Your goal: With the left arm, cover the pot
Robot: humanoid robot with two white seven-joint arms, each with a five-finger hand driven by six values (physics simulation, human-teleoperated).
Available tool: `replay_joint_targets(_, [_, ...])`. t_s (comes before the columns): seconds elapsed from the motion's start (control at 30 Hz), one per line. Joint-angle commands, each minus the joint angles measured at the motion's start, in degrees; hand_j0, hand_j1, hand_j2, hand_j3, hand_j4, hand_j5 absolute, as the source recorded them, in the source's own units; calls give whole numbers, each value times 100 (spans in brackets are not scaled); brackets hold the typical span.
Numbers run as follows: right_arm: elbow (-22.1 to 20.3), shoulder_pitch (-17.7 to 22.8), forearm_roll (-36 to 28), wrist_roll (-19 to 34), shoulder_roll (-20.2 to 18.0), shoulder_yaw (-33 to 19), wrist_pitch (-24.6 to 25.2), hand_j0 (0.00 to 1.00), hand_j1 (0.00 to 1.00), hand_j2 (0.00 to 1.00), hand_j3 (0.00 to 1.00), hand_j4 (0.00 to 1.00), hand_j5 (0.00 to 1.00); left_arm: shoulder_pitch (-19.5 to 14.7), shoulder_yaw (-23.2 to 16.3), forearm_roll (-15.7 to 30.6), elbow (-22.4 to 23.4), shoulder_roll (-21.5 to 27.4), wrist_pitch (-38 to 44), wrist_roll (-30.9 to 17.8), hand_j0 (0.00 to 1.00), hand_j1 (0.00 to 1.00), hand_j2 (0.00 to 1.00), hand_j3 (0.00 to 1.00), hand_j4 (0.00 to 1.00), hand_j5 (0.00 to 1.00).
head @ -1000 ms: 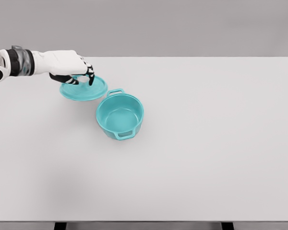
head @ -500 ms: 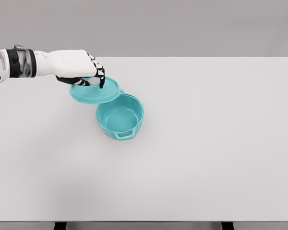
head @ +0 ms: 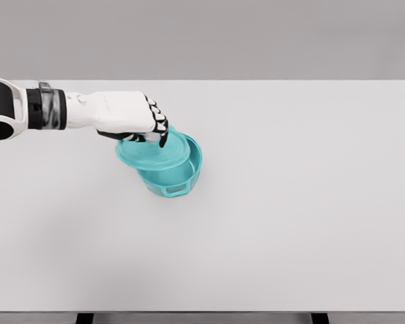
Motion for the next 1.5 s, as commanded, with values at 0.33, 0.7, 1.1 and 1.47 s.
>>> replay_joint_targets(0.33, [-4,0,-2,2,-1,1,-1,100,100,100,100,100,100,9,4,-5,8,-193,16,7,52,52,52,52,52,52])
replay_joint_targets(0.7, [-4,0,-2,2,-1,1,-1,100,100,100,100,100,100,53,-14,-23,35,-281,16,-2,52,52,52,52,52,52])
replay_joint_targets(1.1, [-4,0,-2,2,-1,1,-1,100,100,100,100,100,100,114,-14,-128,52,-351,16,-11,55,55,55,55,55,55])
replay_joint_targets(1.47, [5,0,-2,2,-1,1,-1,100,100,100,100,100,100,114,21,-489,123,-421,16,7,56,56,56,56,56,56])
